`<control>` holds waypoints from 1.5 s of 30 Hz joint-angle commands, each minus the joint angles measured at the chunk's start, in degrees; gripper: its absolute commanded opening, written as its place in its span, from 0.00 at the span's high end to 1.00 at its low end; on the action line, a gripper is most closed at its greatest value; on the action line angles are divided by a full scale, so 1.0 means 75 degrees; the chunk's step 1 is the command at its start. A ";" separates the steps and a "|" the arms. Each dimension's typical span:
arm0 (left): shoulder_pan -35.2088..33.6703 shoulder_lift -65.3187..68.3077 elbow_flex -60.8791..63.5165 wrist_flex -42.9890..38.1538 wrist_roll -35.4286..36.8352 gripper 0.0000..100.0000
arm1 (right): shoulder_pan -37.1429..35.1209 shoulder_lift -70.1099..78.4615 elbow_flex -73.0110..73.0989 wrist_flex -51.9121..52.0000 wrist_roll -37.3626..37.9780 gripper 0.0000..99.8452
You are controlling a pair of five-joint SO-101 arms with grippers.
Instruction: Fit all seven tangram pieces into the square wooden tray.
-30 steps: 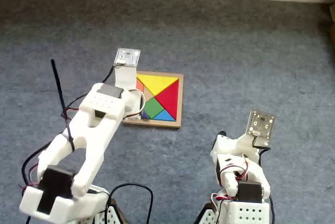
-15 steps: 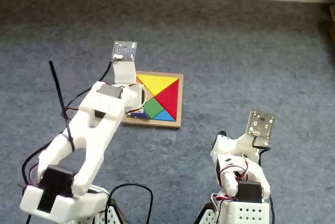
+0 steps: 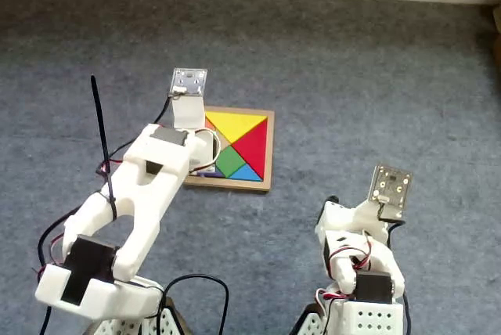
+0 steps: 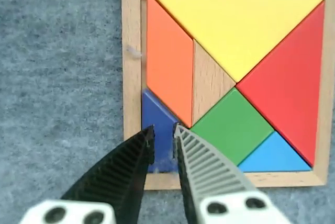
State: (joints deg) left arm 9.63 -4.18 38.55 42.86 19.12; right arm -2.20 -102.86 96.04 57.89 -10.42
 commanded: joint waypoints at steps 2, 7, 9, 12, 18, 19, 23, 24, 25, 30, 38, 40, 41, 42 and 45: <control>0.0170 -0.0029 -0.0088 0.0105 -0.0492 0.92 | 0.0182 0.0053 0.0967 0.0041 -0.0070 0.78; 0.0111 -0.0100 0.0006 0.0340 -0.0610 0.92 | 0.0182 0.0053 0.0967 0.0041 -0.0070 0.78; 0.0100 -0.0111 -0.0076 0.0516 -0.0610 0.92 | 0.0182 0.0053 0.0967 0.0041 -0.0070 0.78; -0.0088 -0.0123 -0.0334 0.0785 -0.0610 0.92 | 0.0182 0.0053 0.0967 0.0041 -0.0070 0.78; -0.0334 -0.0147 -0.0944 0.1711 -0.0598 0.99 | 0.0182 0.0053 0.0967 0.0029 -0.0070 0.78; -0.0322 -0.0252 -0.0932 0.1817 -0.0598 1.00 | 0.0182 0.0053 0.0967 0.0029 -0.0070 0.78; -0.0369 -0.1459 -0.0240 0.1864 -0.0598 1.00 | 0.0182 0.0053 0.0967 0.0018 -0.0070 0.78; -0.0381 -0.1916 0.0053 0.1840 -0.0598 1.00 | 0.0182 0.0053 0.0967 0.0018 -0.0070 0.78; -0.0381 -0.2385 0.0346 0.1711 -0.0598 1.00 | 0.0182 0.0053 0.0967 0.0018 -0.0070 0.78; -0.0381 -0.4847 0.2198 0.0715 -0.0656 1.00 | 0.0170 0.0053 0.0967 0.0041 -0.0070 0.78; -0.0381 -0.7625 0.3792 0.0399 -0.1278 0.99 | 0.0158 0.0053 0.0979 -0.0006 -0.0059 0.92; -0.0381 -0.8105 0.4026 0.0399 -0.1301 0.99 | 0.0158 0.0053 0.0979 -0.0006 -0.0059 0.99; -0.0393 -0.8328 0.4144 0.0399 -0.1301 0.99 | 0.0158 0.0053 0.0979 0.0018 -0.0059 1.00; -0.0393 -0.8551 0.4237 0.0410 -0.1301 0.99 | 0.0158 0.0053 0.0979 0.0029 -0.0059 0.99; -0.0592 -0.9418 0.4566 0.0422 -0.1301 0.99 | 0.0158 0.0053 0.0979 0.0029 -0.0059 0.99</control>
State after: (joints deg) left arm 7.43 -68.88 71.96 46.99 9.71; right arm -1.58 -102.86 96.04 57.89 -10.42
